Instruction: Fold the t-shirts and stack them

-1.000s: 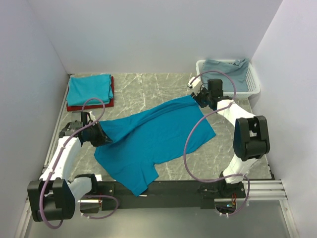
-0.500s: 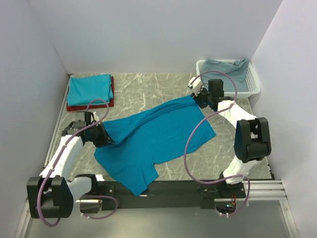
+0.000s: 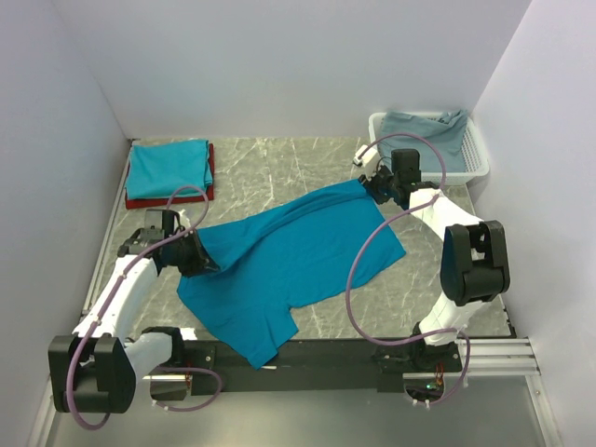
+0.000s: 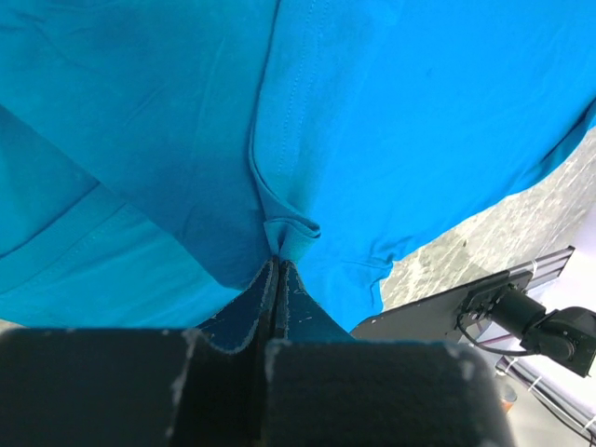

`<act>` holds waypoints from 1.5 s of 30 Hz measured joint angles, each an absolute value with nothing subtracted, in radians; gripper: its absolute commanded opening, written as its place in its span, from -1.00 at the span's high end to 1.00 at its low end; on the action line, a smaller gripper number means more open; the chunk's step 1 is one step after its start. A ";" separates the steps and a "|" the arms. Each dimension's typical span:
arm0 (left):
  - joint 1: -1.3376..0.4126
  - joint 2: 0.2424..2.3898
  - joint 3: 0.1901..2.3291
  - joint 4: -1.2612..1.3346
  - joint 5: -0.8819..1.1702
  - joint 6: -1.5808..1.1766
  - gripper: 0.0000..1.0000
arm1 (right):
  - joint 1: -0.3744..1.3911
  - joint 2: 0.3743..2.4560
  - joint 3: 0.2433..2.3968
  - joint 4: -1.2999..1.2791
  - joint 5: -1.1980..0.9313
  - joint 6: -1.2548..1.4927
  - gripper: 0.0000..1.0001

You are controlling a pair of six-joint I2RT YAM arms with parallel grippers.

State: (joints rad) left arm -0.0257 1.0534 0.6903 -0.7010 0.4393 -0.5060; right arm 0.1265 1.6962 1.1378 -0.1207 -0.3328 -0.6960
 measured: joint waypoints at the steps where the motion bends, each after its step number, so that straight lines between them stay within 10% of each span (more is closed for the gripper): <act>1: -0.028 1.053 0.690 -0.701 0.441 -0.506 0.99 | 0.126 1.696 1.138 -0.121 -0.334 -0.696 0.26; 10: -0.051 1.056 0.691 -0.701 0.453 -0.505 0.99 | 0.126 1.696 1.137 -0.121 -0.334 -0.694 0.25; 17: -0.067 1.078 0.693 -0.717 0.460 -0.482 0.12 | 0.126 1.696 1.137 -0.121 -0.334 -0.688 0.25; 26: -0.112 1.052 0.791 -0.764 0.465 -0.461 -0.11 | 0.126 1.682 1.137 -0.142 -0.350 -0.679 0.25; 45: -0.149 1.731 1.159 -0.572 0.356 -0.360 -0.11 | 0.268 1.348 1.180 -0.452 -0.591 -0.500 0.24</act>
